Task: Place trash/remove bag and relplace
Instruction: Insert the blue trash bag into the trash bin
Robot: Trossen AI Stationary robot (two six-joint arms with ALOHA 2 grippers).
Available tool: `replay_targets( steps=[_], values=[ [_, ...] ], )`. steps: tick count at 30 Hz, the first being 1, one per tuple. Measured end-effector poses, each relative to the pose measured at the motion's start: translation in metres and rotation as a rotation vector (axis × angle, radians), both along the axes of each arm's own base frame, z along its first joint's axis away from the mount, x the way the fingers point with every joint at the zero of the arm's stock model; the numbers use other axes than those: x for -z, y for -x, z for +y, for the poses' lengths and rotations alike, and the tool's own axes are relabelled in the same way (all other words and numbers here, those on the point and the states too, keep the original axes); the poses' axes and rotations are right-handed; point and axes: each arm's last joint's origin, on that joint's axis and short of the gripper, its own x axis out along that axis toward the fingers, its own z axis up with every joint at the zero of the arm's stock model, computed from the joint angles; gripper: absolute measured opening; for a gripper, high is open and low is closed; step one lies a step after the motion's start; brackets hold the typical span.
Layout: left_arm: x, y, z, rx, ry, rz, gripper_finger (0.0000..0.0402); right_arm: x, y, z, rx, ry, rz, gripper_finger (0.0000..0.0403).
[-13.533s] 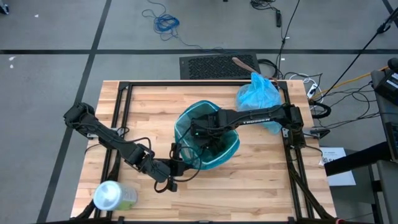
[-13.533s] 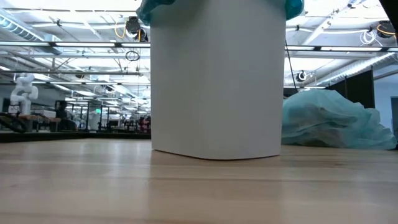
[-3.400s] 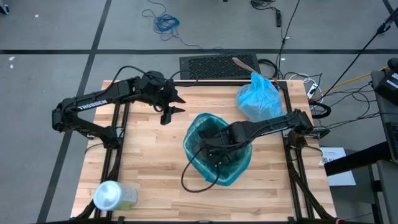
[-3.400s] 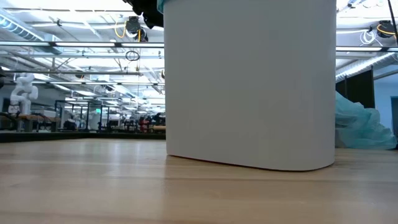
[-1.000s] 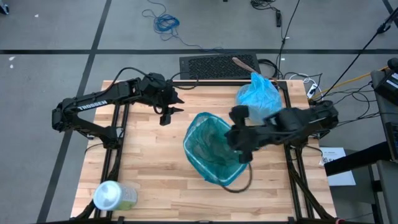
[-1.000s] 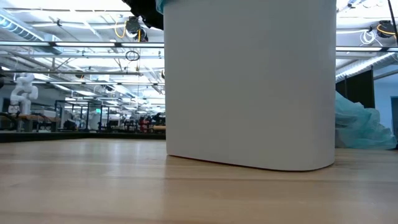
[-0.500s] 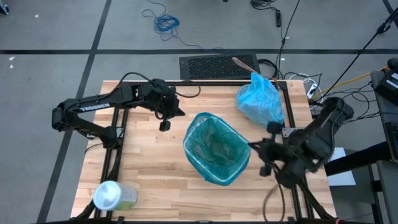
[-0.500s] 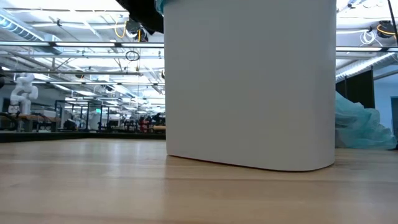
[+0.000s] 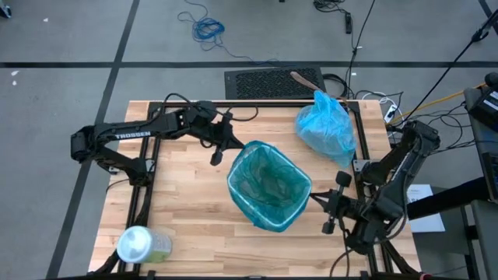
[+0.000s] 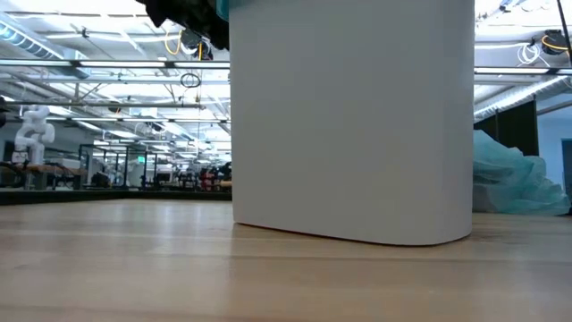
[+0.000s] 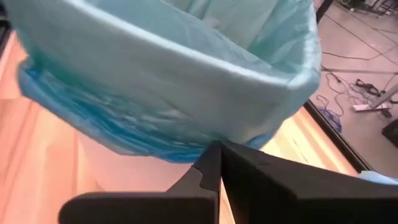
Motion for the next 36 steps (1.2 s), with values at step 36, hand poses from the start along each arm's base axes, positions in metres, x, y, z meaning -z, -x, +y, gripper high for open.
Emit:
replay_targets(
  steps=[36],
  values=[
    [0.023,0.014,0.005,-0.029,0.051,0.161,0.0001,0.0,-0.013,-0.049,0.121,-0.061,0.147,0.0]
  ],
)
